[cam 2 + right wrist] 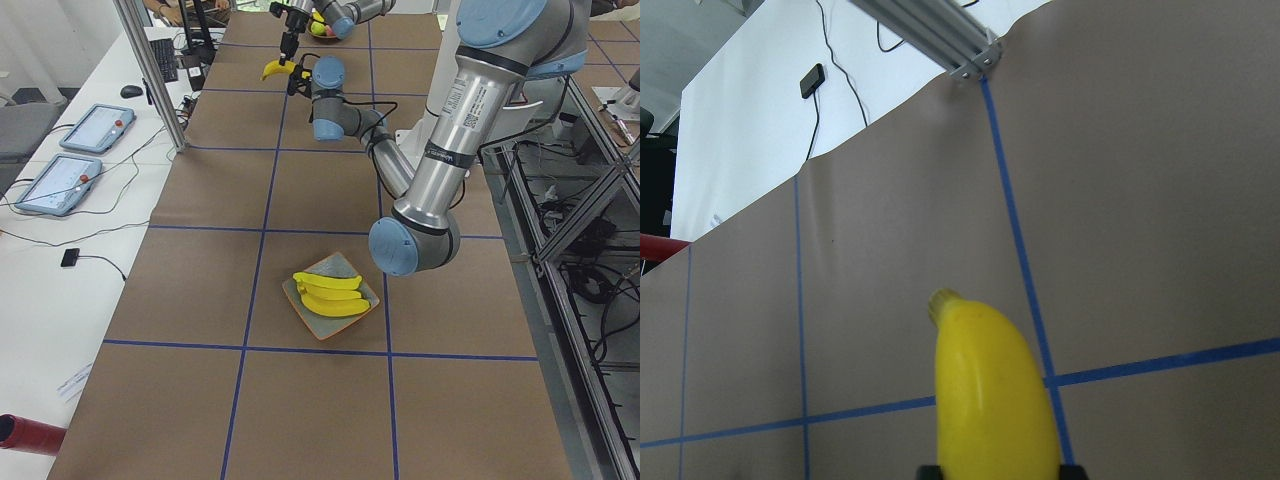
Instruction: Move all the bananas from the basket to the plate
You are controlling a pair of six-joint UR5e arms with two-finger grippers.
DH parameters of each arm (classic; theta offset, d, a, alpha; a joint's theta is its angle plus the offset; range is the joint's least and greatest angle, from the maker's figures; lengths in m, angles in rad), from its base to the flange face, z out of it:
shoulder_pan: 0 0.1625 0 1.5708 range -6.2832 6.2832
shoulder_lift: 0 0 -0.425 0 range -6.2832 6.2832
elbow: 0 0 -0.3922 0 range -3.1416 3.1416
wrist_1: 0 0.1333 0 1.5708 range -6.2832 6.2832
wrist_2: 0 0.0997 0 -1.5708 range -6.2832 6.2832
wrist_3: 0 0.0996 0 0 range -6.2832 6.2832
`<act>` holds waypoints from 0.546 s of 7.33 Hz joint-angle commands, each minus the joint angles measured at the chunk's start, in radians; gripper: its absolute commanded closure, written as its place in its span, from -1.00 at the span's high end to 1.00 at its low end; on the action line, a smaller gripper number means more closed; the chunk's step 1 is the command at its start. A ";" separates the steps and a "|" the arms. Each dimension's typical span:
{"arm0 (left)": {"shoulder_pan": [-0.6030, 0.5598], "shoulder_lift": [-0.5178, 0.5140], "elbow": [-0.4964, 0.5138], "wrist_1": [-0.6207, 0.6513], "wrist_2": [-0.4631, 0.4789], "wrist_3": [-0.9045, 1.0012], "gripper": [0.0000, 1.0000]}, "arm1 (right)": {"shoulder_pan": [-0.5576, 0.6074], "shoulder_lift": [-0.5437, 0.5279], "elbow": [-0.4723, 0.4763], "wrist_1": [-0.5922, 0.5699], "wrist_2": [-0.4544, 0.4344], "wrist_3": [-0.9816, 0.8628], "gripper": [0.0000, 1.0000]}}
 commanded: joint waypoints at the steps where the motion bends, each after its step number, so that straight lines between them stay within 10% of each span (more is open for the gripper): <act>1: 0.004 -0.006 -0.003 -0.001 0.000 0.000 1.00 | -0.086 0.068 0.009 -0.130 -0.080 0.004 -1.00; 4: 0.006 -0.006 0.005 -0.023 0.000 0.000 1.00 | -0.136 0.074 0.058 -0.143 -0.102 0.004 -1.00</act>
